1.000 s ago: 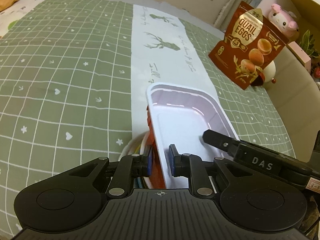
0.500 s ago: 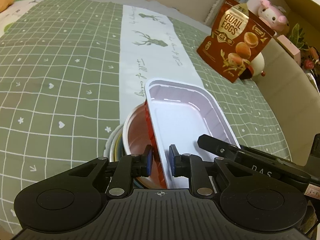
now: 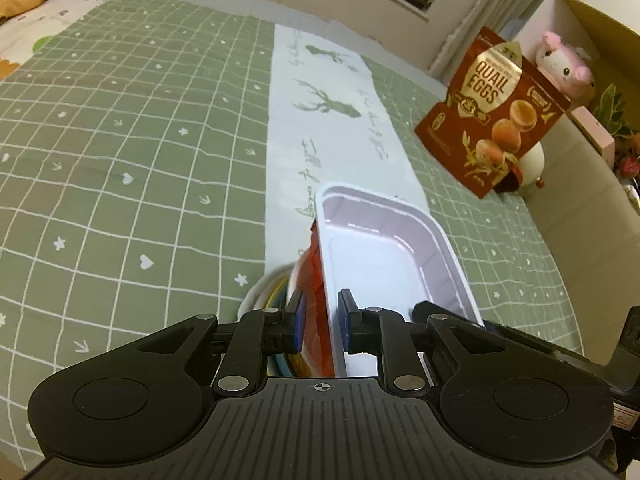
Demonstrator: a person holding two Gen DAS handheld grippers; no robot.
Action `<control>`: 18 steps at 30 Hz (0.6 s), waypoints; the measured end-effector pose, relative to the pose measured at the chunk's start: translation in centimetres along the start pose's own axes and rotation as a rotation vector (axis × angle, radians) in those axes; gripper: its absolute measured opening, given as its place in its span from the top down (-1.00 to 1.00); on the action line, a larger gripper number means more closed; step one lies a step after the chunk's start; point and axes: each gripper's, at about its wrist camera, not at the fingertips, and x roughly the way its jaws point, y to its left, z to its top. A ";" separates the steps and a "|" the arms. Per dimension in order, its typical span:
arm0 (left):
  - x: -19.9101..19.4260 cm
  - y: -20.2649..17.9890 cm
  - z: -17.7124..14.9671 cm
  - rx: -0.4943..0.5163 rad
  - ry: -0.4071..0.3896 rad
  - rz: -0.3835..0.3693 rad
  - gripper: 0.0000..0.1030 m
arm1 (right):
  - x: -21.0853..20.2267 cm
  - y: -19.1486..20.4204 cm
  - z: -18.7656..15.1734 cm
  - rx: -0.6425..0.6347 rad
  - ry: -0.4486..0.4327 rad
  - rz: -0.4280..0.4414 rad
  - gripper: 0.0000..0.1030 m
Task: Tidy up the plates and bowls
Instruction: 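Carry the tray with the left gripper and lower it onto the bowl stack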
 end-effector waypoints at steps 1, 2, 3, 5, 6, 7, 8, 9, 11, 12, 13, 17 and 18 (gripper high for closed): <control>-0.1 -0.1 0.0 0.005 -0.003 -0.003 0.63 | -0.1 -0.1 0.0 -0.001 0.000 -0.003 0.38; -0.2 -0.3 -0.1 0.013 -0.003 -0.007 0.63 | -0.1 -0.1 0.0 -0.003 0.001 -0.005 0.38; -0.1 -0.6 -0.2 0.023 0.001 -0.013 0.64 | -0.2 -0.1 -0.1 -0.004 -0.001 -0.009 0.38; 0.1 -1.1 -0.4 0.037 0.014 -0.032 0.64 | -0.4 -0.2 -0.2 -0.006 -0.003 -0.010 0.38; 0.4 -1.3 -0.6 0.043 0.020 -0.045 0.64 | -0.6 -0.3 -0.3 -0.004 -0.004 -0.011 0.38; 0.6 -1.5 -0.7 0.046 0.024 -0.051 0.63 | -0.7 -0.3 -0.4 -0.003 -0.005 -0.011 0.38; 0.8 -1.7 -0.9 0.050 0.026 -0.053 0.63 | -0.8 -0.4 -0.5 -0.001 -0.007 -0.014 0.38; 1.0 -1.9 -1.0 0.056 0.025 -0.054 0.63 | -0.9 -0.5 -0.5 0.000 -0.009 -0.017 0.38; 1.3 -2.1 -1.2 0.060 0.031 -0.053 0.63 | -1.0 -0.7 -0.5 0.002 -0.011 -0.025 0.38; 1.3 -2.1 -1.2 0.059 0.031 -0.052 0.63 | -1.0 -0.7 -0.5 0.004 -0.011 -0.028 0.38; 1.2 -2.1 -1.1 0.057 0.029 -0.048 0.63 | -1.0 -0.8 -0.5 0.003 -0.010 -0.028 0.38; 0.3 -1.5 -0.7 0.037 -0.010 -0.027 0.64 | -1.2 -0.1 -0.3 -0.017 -0.019 -0.018 0.38; 0.0 -1.3 -0.6 0.030 -0.020 -0.024 0.64 | -1.2 0.1 -0.2 -0.024 -0.022 -0.014 0.38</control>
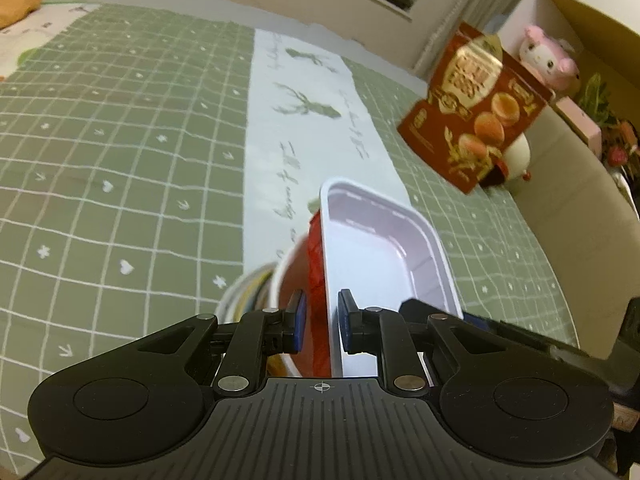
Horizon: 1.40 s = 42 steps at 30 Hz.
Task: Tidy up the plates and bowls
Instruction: 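Carry the tray with the left gripper and lower it onto the bowl stack, then open the left gripper and pull both grippers back from the stack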
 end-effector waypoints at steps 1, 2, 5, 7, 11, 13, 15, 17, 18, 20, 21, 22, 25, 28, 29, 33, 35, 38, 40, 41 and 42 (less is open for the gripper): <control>-0.2 0.1 0.1 -0.004 -0.004 0.002 0.64 | 0.0 0.2 0.1 -0.007 -0.002 0.004 0.38; -0.4 0.3 0.2 -0.006 -0.008 0.003 0.64 | 0.1 0.4 0.2 -0.010 -0.004 0.007 0.38; -0.6 0.5 0.3 -0.012 -0.008 0.002 0.64 | 0.2 0.5 0.3 -0.012 -0.007 0.006 0.38; -0.6 0.5 0.2 -0.013 -0.006 -0.001 0.64 | 0.4 0.5 0.3 -0.010 -0.006 0.000 0.38; -0.4 0.5 0.1 -0.012 0.001 -0.001 0.64 | 0.4 0.5 0.3 -0.010 -0.006 -0.005 0.38; -0.3 0.5 0.1 -0.011 0.000 0.000 0.64 | 0.3 0.4 0.3 -0.006 -0.008 -0.007 0.38; -0.4 0.4 0.1 -0.009 -0.005 0.003 0.64 | 0.2 0.2 0.3 0.001 -0.012 -0.011 0.38; -0.7 0.3 0.0 -0.004 -0.015 0.011 0.64 | -0.2 0.2 0.3 0.002 -0.025 -0.017 0.38; -0.8 0.2 -0.1 -0.002 -0.023 0.015 0.64 | -0.5 0.2 0.2 -0.001 -0.034 -0.021 0.38; -1.6 0.0 -0.2 0.004 -0.046 0.018 0.64 | -1.3 0.2 0.0 -0.006 -0.061 -0.028 0.38; -2.1 -0.2 -0.4 0.008 -0.069 0.021 0.64 | -1.7 0.3 0.0 -0.007 -0.074 -0.030 0.38; -2.7 -0.4 -0.5 0.011 -0.089 0.024 0.64 | -2.3 0.3 -0.2 -0.009 -0.092 -0.033 0.38; -5.0 -1.3 -1.5 0.035 -0.183 0.044 0.64 | -4.3 0.5 -0.7 -0.012 -0.145 -0.043 0.37; -7.3 -2.8 -3.5 0.092 -0.289 0.067 0.64 | -6.7 0.6 -1.8 -0.001 -0.203 -0.042 0.20; -7.9 -3.2 -4.5 0.111 -0.312 0.063 0.64 | -7.5 0.7 -2.4 0.000 -0.223 -0.042 0.17; -9.1 -4.7 -9.9 0.178 -0.376 0.031 0.64 | -10.3 1.3 -5.9 -0.035 -0.298 -0.064 -0.01; -9.3 -5.2 -13.1 0.197 -0.408 0.038 0.64 | -11.5 1.7 -8.4 -0.074 -0.320 -0.071 -0.08; -8.6 -5.7 -17.5 0.221 -0.401 0.078 0.64 | -12.3 2.3 -12.8 -0.136 -0.327 -0.051 -0.26; -7.8 -5.5 -19.8 0.213 -0.345 0.088 0.64 | -12.2 2.3 -15.4 -0.180 -0.319 -0.064 -0.31; -7.5 -5.2 -20.7 0.194 -0.324 0.091 0.64 | -12.0 2.3 -16.6 -0.204 -0.312 -0.090 -0.31; -7.3 -5.1 -21.5 0.178 -0.307 0.093 0.64 | -11.6 2.2 -17.6 -0.217 -0.300 -0.121 -0.31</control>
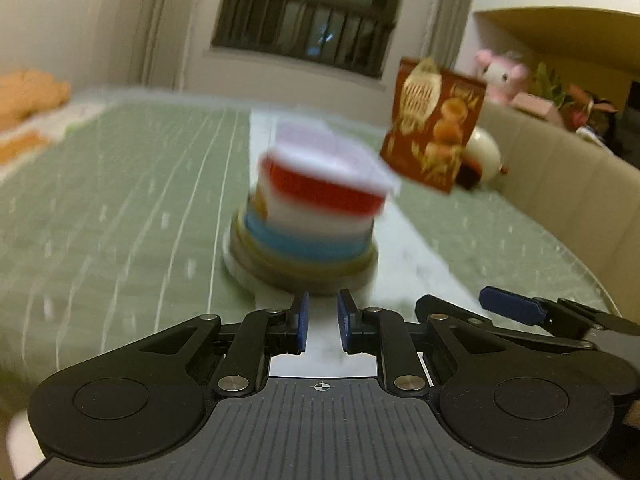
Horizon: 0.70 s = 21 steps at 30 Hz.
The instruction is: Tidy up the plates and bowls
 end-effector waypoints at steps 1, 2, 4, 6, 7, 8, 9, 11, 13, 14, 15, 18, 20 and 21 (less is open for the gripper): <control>-0.1 -0.1 -0.6 0.002 0.007 0.001 0.65 | 0.1 0.0 -0.9 -0.005 0.018 -0.019 -0.31; -0.3 -0.3 -1.1 0.014 0.007 0.015 0.66 | 0.2 -0.2 -1.7 0.007 0.041 -0.019 -0.31; -1.0 -1.3 -1.8 0.058 -0.014 0.105 0.66 | 0.2 -1.0 -2.4 0.053 0.086 0.019 -0.31; -1.6 -2.2 -2.0 0.105 -0.039 0.176 0.66 | -0.2 -1.3 -2.5 0.079 0.106 0.042 -0.31; -1.8 -2.5 -1.9 0.117 -0.041 0.177 0.66 | -0.5 -1.3 -2.3 0.080 0.100 0.043 -0.31; -2.1 -2.5 -1.9 0.116 -0.040 0.164 0.66 | -0.9 -1.3 -2.1 0.077 0.086 0.038 -0.31; -2.2 -2.6 -1.7 0.112 -0.038 0.149 0.66 | -1.4 -1.1 -2.0 0.073 0.072 0.035 -0.31; -2.4 -2.9 -1.9 0.112 -0.039 0.135 0.66 | -2.0 -0.9 -1.7 0.067 0.047 0.035 -0.32; -2.4 -3.2 -2.1 0.112 -0.033 0.137 0.66 | -2.2 -0.8 -1.7 0.056 0.037 0.034 -0.34; -2.4 -3.2 -2.2 0.108 -0.029 0.136 0.66 | -2.1 -0.7 -1.7 0.051 0.040 0.033 -0.34; -2.4 -3.1 -2.2 0.102 -0.023 0.136 0.66 | -1.9 -0.7 -1.7 0.049 0.047 0.031 -0.34; -2.5 -2.8 -2.4 0.093 -0.015 0.140 0.66 | -1.7 -0.8 -1.9 0.055 0.063 0.028 -0.34; -2.5 -2.8 -2.4 0.093 -0.011 0.141 0.66 | -1.6 -0.8 -1.9 0.057 0.064 0.029 -0.34; -2.5 -2.8 -2.4 0.092 -0.008 0.139 0.66 | -1.7 -0.7 -1.9 0.055 0.062 0.029 -0.34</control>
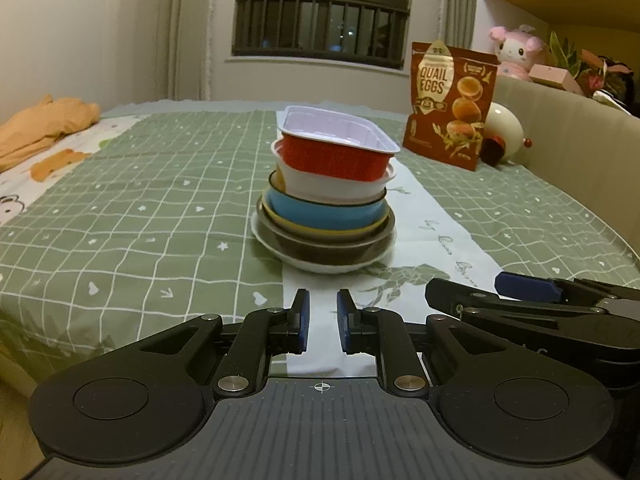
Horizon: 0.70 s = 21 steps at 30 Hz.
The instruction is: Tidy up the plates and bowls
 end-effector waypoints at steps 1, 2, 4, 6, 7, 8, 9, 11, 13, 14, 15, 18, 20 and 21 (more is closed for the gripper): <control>0.0 -0.1 0.0 0.000 0.002 -0.003 0.66 | 0.0 0.1 0.0 -0.003 -0.001 -0.001 -0.34; 0.0 -0.1 0.0 0.002 0.004 -0.005 0.66 | -0.1 0.1 0.0 -0.005 -0.001 0.000 -0.34; 0.1 -0.2 0.0 0.006 0.005 -0.008 0.66 | 0.0 0.1 -0.1 -0.006 0.002 0.001 -0.34; 0.1 -0.2 0.0 0.007 0.006 -0.009 0.66 | 0.0 0.2 -0.1 -0.005 0.003 0.001 -0.34; 0.1 -0.2 0.0 0.006 0.006 -0.009 0.66 | 0.0 0.1 -0.1 -0.005 0.003 0.001 -0.34; 0.1 -0.1 0.0 0.004 0.006 -0.009 0.66 | 0.0 0.1 -0.1 -0.006 0.003 0.001 -0.34; 0.1 -0.1 -0.1 0.002 0.007 -0.008 0.66 | 0.0 0.1 -0.1 -0.005 0.004 0.001 -0.34; 0.1 0.0 0.0 -0.003 0.008 -0.008 0.66 | 0.0 0.2 -0.1 -0.006 0.004 0.002 -0.34; 0.1 0.1 0.0 -0.005 0.008 -0.007 0.66 | 0.0 0.2 -0.1 -0.007 0.004 0.002 -0.34; 0.1 0.1 0.0 -0.005 0.008 -0.008 0.66 | 0.0 0.2 -0.1 -0.007 0.004 0.002 -0.34; 0.1 0.1 0.0 -0.004 0.008 -0.009 0.66 | -0.1 0.2 -0.1 -0.008 0.004 0.002 -0.34; 0.1 0.1 0.0 -0.002 0.010 -0.011 0.66 | -0.1 0.2 -0.1 -0.009 0.003 0.001 -0.34; 0.2 0.1 -0.1 -0.002 0.012 -0.012 0.66 | -0.1 0.2 -0.1 -0.008 0.004 0.000 -0.34; 0.2 0.1 0.0 -0.002 0.011 -0.012 0.66 | -0.1 0.2 -0.1 -0.008 0.006 0.000 -0.34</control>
